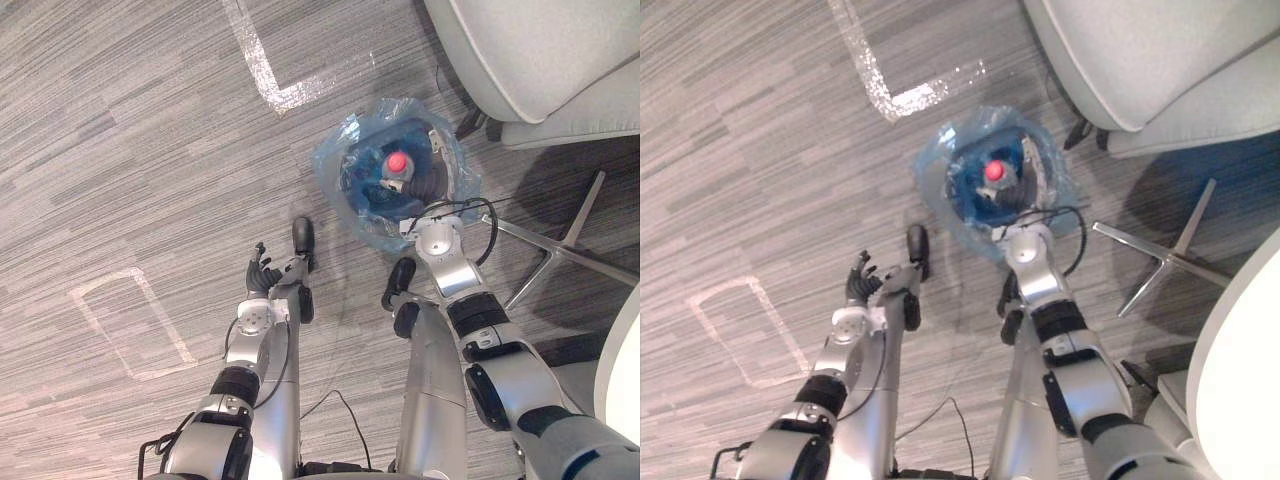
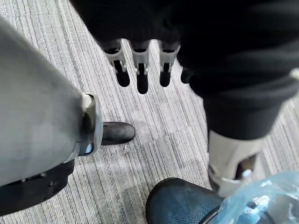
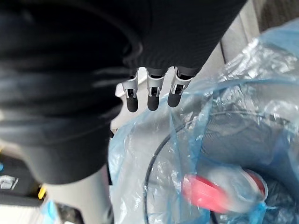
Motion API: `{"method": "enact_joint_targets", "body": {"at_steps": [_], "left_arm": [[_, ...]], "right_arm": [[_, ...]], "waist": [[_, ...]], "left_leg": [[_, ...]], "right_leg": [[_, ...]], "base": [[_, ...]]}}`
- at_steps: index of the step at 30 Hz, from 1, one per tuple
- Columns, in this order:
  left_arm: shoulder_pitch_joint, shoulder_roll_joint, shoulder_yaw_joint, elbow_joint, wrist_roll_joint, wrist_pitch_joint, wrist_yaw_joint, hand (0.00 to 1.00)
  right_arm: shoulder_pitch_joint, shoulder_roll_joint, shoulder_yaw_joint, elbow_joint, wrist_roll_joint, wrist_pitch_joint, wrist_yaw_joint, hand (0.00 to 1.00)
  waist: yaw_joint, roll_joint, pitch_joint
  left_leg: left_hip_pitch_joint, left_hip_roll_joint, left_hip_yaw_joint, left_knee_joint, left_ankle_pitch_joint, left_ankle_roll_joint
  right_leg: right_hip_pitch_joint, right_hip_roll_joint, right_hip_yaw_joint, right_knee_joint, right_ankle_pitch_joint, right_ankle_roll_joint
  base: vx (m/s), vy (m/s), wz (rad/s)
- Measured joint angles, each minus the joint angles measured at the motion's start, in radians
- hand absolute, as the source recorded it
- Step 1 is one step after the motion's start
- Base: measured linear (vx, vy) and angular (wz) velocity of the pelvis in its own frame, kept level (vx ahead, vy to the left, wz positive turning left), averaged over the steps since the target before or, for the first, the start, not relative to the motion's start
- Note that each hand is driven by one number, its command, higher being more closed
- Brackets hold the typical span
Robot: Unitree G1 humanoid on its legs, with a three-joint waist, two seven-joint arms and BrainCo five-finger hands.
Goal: Gather rubbish on tea table into small bin, then transfer packed bag to large trash can.
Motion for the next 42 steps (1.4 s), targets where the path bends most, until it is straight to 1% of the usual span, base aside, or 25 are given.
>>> {"method": "enact_joint_targets", "body": {"at_steps": [1,2,4,7,9,14,16,19,23,24,27,32,38,42], "left_arm": [[0.0,0.002,-0.006,0.001,0.0,-0.001,0.0,0.0],[0.0,0.003,-0.008,0.001,0.0,-0.001,0.0,0.0],[0.0,0.005,-0.016,0.002,0.001,-0.006,0.0,0.0],[-0.001,0.006,-0.017,0.005,0.001,-0.015,0.0,0.0],[-0.008,0.007,-0.018,0.011,0.001,-0.018,0.0,0.0],[-0.032,0.014,-0.037,0.043,0.001,-0.023,0.0,0.0],[-0.04,0.016,-0.038,0.048,0.0,-0.025,0.0,0.0],[-0.041,0.017,-0.037,0.058,-0.001,-0.034,0.002,0.0],[-0.053,0.02,-0.036,0.064,-0.014,-0.039,0.01,0.0],[-0.066,0.022,-0.034,0.077,-0.019,-0.039,0.015,0.0],[-0.089,0.025,-0.031,0.076,-0.037,-0.042,0.017,0.0],[-0.109,0.022,-0.024,0.076,-0.052,-0.045,0.017,0.0],[-0.112,0.005,-0.024,0.075,-0.058,-0.045,0.014,0.0],[-0.112,0.002,-0.026,0.072,-0.058,-0.044,0.013,0.0]], "right_arm": [[0.001,-0.002,0.015,0.003,-0.05,0.0,0.0,0.0],[0.001,-0.004,0.025,0.005,-0.068,0.0,0.001,0.0],[0.0,-0.017,0.069,0.029,-0.165,-0.001,0.011,0.0],[0.002,-0.027,0.118,0.066,-0.23,0.0,0.025,0.0],[-0.001,-0.043,0.164,0.11,-0.28,-0.002,0.041,0.0],[-0.006,-0.045,0.223,0.211,-0.331,0.003,0.06,0.0],[-0.013,-0.042,0.241,0.251,-0.351,0.009,0.071,0.0],[-0.021,-0.036,0.248,0.319,-0.351,0.024,0.082,0.0],[-0.035,-0.022,0.24,0.382,-0.351,0.049,0.083,0.0],[-0.045,-0.013,0.222,0.401,-0.351,0.055,0.083,1.0],[-0.068,0.003,0.177,0.429,-0.35,0.07,0.082,1.0],[-0.074,0.021,0.126,0.441,-0.345,0.076,0.081,1.0],[-0.073,0.029,0.124,0.438,-0.338,0.076,0.076,1.0],[-0.073,0.042,0.127,0.427,-0.306,0.073,0.073,1.0]], "waist": [[0.0,0.0,0.0],[0.0,0.0,0.0],[-0.001,-0.003,-0.002],[-0.002,-0.008,-0.005],[-0.002,-0.01,-0.006],[-0.001,-0.011,-0.006],[-0.002,-0.011,-0.006],[-0.003,-0.011,-0.006],[-0.002,-0.012,-0.007],[-0.002,-0.012,-0.007],[-0.002,-0.012,-0.007],[0.0,-0.012,-0.007],[0.0,-0.012,-0.007],[0.0,-0.012,-0.007]], "left_leg": [[0.0,0.0,-0.001,-0.001,0.002,0.0],[0.0,0.0,-0.001,-0.001,0.002,0.0],[0.001,0.0,-0.002,-0.003,0.005,0.0],[0.003,0.0,-0.002,-0.01,0.01,-0.001],[0.007,-0.002,-0.002,-0.038,0.024,-0.003],[0.009,-0.003,-0.002,-0.068,0.049,-0.001],[0.009,-0.003,-0.002,-0.072,0.05,-0.003],[0.008,-0.003,0.0,-0.089,0.052,-0.005],[-0.018,-0.003,0.001,-0.111,0.073,-0.007],[-0.029,-0.004,0.001,-0.112,0.08,-0.006],[-0.048,-0.01,0.0,-0.124,0.105,-0.005],[-0.067,-0.01,-0.007,-0.123,0.105,-0.009],[-0.073,-0.009,-0.004,-0.122,0.105,-0.009],[-0.069,-0.004,-0.002,-0.12,0.118,-0.003]], "right_leg": [[0.0,0.0,-0.002,0.0,0.0,-0.001],[0.001,0.0,-0.003,0.0,0.001,-0.001],[0.001,0.0,-0.004,0.0,0.002,-0.003],[0.002,-0.001,-0.006,-0.001,0.003,-0.005],[0.003,-0.004,-0.017,-0.01,0.007,-0.009],[0.003,-0.008,-0.033,-0.012,0.008,-0.012],[0.002,-0.009,-0.036,-0.011,0.008,-0.012],[-0.002,-0.012,-0.041,-0.013,0.008,-0.013],[-0.03,-0.017,-0.054,-0.007,0.005,-0.018],[-0.043,-0.019,-0.057,-0.002,0.004,-0.02],[-0.074,-0.026,-0.058,0.013,0.001,-0.023],[-0.096,-0.028,-0.063,0.025,-0.002,-0.028],[-0.101,-0.029,-0.063,0.025,-0.002,-0.028],[-0.095,-0.024,-0.064,0.024,0.0,-0.03]], "base": [[0.0,0.0,0.0],[0.0,0.0,0.0],[0.0,0.0,0.0],[-0.01,-0.002,0.02],[-0.03,-0.009,0.11],[-0.02,-0.018,0.1],[-0.02,-0.015,0.06],[-0.02,-0.01,0.08],[-0.02,-0.017,0.14],[-0.02,-0.022,0.1],[-0.02,-0.027,0.08],[-0.02,-0.017,0.02],[-0.01,-0.003,0.0],[0.0,-0.006,-0.02]]}}
